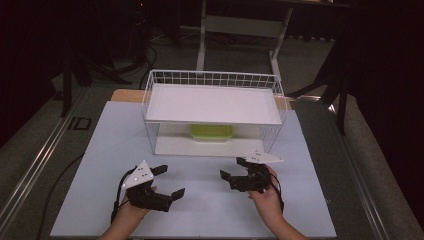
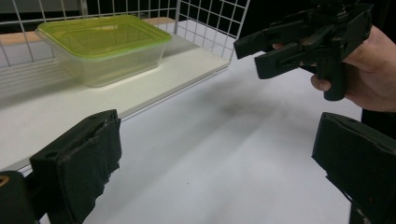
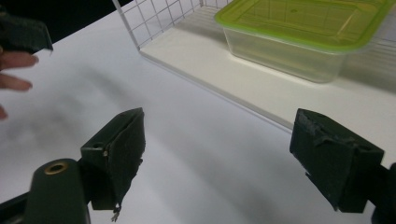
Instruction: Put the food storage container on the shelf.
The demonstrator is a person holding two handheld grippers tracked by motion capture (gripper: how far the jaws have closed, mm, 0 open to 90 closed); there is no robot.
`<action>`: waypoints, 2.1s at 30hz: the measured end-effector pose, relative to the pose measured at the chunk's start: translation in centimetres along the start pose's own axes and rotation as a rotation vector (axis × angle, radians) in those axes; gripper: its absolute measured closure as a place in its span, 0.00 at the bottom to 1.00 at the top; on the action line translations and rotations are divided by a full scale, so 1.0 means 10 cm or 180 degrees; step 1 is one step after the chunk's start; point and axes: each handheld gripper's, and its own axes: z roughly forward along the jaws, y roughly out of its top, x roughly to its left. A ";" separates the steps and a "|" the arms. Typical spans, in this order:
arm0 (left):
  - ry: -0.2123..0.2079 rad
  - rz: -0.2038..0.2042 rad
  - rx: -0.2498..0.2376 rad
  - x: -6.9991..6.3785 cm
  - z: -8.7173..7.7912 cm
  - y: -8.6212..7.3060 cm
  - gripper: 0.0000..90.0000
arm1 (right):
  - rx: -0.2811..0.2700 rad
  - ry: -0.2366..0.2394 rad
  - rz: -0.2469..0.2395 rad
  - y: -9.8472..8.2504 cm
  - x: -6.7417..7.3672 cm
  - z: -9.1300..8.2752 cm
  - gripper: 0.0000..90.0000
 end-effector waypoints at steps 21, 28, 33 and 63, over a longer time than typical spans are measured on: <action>0.0037 0.0018 0.0115 0.02 -0.34 -0.17 0.02 | -0.0060 0.0002 -0.0140 -0.28 -0.02 -0.55 0.20; 0.0045 0.0018 0.0141 0.04 -0.36 -0.26 0.02 | -0.0088 0.0008 -0.0144 -0.38 -0.10 -0.71 0.20; 0.0145 0.0080 0.0195 0.06 -0.35 -0.30 0.02 | -0.0102 0.0025 -0.0140 -0.47 -0.18 -0.72 0.20; 0.0109 0.0046 0.0086 0.08 -0.32 -0.37 0.02 | 0.0052 0.0047 -0.0283 -0.60 -0.32 -0.58 0.17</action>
